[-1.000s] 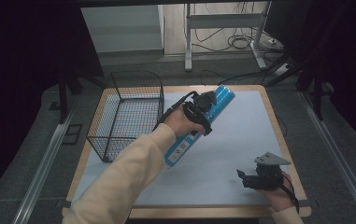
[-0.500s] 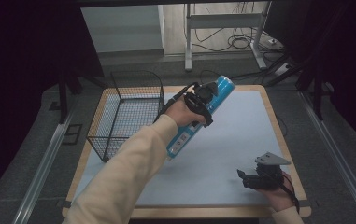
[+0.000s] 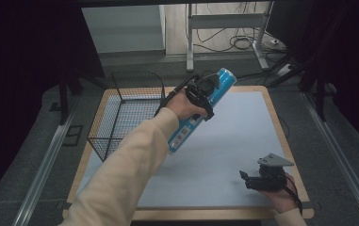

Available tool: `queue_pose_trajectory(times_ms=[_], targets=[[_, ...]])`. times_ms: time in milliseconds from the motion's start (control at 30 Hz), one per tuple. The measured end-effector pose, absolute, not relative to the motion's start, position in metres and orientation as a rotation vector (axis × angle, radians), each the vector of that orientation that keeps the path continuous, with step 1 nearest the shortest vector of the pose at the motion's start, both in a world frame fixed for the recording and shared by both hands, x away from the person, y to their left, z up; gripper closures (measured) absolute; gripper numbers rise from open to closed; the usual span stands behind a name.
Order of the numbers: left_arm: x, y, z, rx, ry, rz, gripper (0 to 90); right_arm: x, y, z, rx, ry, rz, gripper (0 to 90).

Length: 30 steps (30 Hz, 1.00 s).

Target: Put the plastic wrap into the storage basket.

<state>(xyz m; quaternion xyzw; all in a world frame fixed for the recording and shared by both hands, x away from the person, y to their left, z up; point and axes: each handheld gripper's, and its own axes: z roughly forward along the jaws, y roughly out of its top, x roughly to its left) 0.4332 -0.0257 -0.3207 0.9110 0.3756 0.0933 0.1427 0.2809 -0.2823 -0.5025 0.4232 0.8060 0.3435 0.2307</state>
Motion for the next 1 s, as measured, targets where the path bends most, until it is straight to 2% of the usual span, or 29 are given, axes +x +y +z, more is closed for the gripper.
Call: queue_pose_trajectory(times_ms=[400, 1000], targets=[[0.446, -0.016, -0.303, 2.607, 1.127, 0.313, 31.4, 0.281, -0.283, -0.503, 1.164, 2.216, 0.946, 11.0], [0.460, 0.006, -0.305, 2.597, 1.194, 0.332, 31.4, 0.281, -0.284, -0.503, 1.170, 2.214, 0.942, 11.0]])
